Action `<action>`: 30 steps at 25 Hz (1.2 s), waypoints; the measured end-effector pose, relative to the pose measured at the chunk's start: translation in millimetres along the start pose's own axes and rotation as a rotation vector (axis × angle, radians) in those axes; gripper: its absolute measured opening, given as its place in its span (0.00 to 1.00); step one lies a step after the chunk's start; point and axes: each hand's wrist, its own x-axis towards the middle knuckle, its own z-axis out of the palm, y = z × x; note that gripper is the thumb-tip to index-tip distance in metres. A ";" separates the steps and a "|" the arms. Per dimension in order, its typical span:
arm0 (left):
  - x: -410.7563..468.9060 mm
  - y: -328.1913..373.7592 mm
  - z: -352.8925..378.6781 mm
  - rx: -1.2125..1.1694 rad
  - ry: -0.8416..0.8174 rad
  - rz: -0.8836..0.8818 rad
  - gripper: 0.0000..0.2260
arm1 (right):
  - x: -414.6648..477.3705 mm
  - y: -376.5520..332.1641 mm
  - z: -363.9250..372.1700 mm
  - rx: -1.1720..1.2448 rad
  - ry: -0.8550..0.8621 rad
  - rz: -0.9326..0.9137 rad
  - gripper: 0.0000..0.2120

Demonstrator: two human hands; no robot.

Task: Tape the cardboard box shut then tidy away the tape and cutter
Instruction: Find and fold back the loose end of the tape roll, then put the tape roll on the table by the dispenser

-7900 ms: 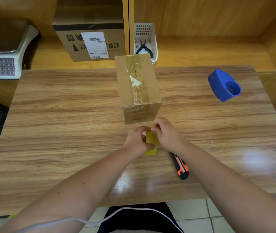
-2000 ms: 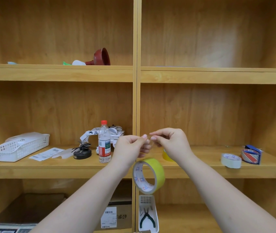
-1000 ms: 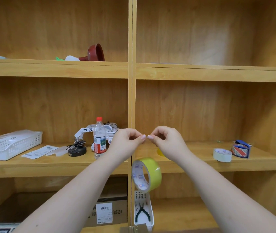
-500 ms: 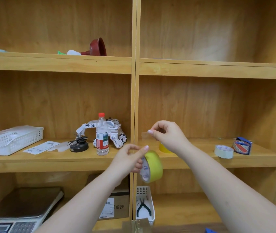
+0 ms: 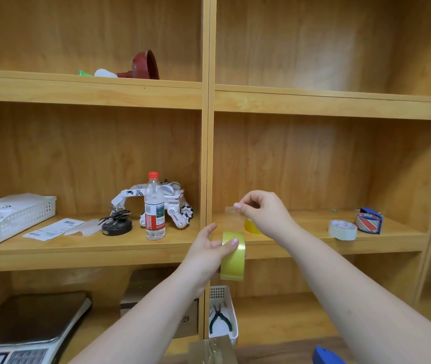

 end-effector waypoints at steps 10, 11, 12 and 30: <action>-14.5 -18.7 -33.8 0.080 -0.028 0.109 0.31 | -14.3 28.2 46.9 0.033 -0.066 0.157 0.10; -14.3 -22.6 -37.5 0.088 -0.026 0.113 0.30 | -17.0 31.2 52.8 0.049 -0.067 0.160 0.10; -14.2 -26.6 -40.6 0.097 -0.025 0.114 0.28 | -20.2 33.7 57.7 0.077 -0.064 0.170 0.09; 34.3 -156.7 45.6 0.673 -0.277 0.090 0.28 | -97.9 216.1 27.1 0.571 -0.168 0.679 0.10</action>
